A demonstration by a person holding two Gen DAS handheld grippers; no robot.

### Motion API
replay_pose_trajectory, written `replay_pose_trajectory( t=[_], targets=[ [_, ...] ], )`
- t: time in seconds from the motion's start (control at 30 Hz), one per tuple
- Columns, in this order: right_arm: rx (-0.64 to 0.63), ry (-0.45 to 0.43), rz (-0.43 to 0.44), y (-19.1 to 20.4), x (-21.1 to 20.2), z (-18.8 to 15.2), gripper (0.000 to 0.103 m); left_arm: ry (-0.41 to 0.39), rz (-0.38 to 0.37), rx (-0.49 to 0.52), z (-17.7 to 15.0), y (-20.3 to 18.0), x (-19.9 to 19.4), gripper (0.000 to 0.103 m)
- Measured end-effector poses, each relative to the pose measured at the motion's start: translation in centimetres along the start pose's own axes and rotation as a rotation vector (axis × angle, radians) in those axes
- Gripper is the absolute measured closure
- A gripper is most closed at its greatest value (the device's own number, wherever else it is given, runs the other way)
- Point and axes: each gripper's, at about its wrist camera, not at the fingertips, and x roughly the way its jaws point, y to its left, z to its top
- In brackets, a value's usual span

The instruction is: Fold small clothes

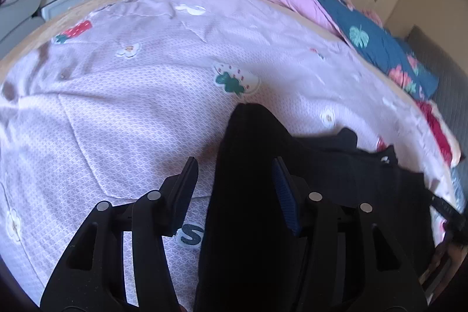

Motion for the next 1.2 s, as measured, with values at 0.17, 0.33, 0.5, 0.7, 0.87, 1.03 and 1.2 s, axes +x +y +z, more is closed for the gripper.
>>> replay_pose_trajectory(
  t=[0.17, 0.33, 0.5, 0.7, 0.87, 1.03, 1.2],
  targets=[
    [-0.011, -0.026, 0.043, 0.3, -0.4, -0.2, 0.095, -0.023, 0.030, 0.061, 0.0, -0.8, -0.1, 0.099],
    [0.063, -0.100, 0.095, -0.9, -2.5, 0.5, 0.097, -0.129, -0.003, 0.063, 1.1, -1.2, -2.9, 0.099],
    [0.107, -0.153, 0.108, -1.5, -3.3, 0.9, 0.097, -0.175, 0.008, 0.072, 1.8, -1.5, -3.4, 0.099],
    [0.110, -0.138, 0.085, -1.6, -2.3, 0.8, 0.097, -0.127, 0.021, 0.043, 1.5, -0.7, -1.6, 0.099],
    [0.096, -0.131, 0.063, -1.2, -2.0, 0.7, 0.097, -0.090, 0.027, 0.030, 1.3, -0.2, -0.8, 0.099],
    [0.114, -0.102, 0.024, -1.5, -1.5, 0.3, 0.095, -0.086, 0.073, 0.026, 1.1, 0.0, -0.8, 0.096],
    [0.183, -0.077, 0.001, -2.9, -1.4, -0.1, 0.063, -0.064, 0.090, 0.007, 1.1, 0.8, -0.8, 0.083]
  ],
)
